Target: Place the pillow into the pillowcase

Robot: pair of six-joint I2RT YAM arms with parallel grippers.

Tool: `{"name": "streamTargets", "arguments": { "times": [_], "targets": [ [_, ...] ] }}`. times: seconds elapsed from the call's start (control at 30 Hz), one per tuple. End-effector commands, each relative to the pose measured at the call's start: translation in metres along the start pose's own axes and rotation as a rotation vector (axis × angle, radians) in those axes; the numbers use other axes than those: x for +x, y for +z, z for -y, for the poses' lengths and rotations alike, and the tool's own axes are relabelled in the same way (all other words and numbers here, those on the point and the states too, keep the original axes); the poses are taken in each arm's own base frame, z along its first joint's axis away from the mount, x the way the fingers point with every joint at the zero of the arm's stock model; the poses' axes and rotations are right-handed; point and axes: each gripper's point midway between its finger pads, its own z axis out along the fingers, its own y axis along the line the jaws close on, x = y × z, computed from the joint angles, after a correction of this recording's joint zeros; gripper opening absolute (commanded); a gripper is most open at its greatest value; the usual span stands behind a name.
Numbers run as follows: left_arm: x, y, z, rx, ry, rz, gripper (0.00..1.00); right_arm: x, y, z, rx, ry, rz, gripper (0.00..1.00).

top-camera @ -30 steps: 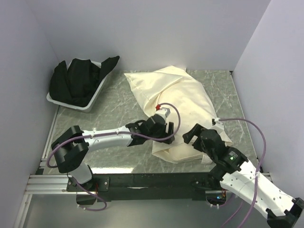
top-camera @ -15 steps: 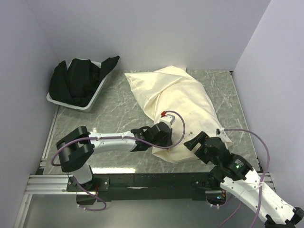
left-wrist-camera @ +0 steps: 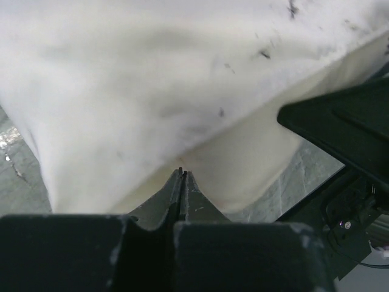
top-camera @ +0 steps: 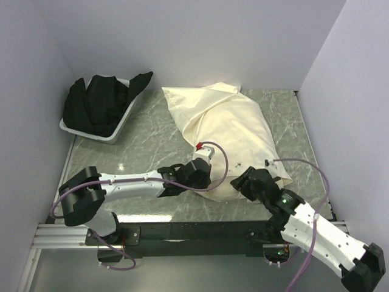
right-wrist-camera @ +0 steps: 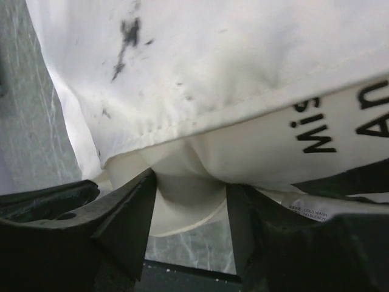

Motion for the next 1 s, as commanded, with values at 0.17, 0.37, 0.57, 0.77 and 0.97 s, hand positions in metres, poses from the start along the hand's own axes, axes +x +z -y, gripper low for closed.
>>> {"name": "streamTargets", "arguments": {
  "times": [0.17, 0.37, 0.57, 0.77, 0.97],
  "targets": [
    [-0.042, -0.032, -0.009, -0.071, 0.082, 0.112, 0.66, -0.047, 0.004, -0.067, -0.097, -0.184, 0.135, 0.5],
    [-0.071, -0.018, 0.006, -0.081, 0.324, 0.122, 0.79, -0.027, -0.01, -0.031, -0.1, -0.006, 0.091, 0.64],
    [-0.075, 0.011, 0.019, -0.053, 0.517, 0.106, 0.81, -0.003, -0.008, -0.005, -0.16, 0.216, 0.043, 0.79],
    [-0.093, 0.037, 0.015, -0.11, 0.584, 0.175, 0.83, -0.004, -0.007, -0.013, -0.238, 0.29, 0.05, 0.83],
    [-0.122, 0.052, 0.015, -0.173, 0.579, 0.275, 0.67, -0.002, 0.007, -0.019, -0.271, 0.322, 0.053, 0.84]
  ]
}}
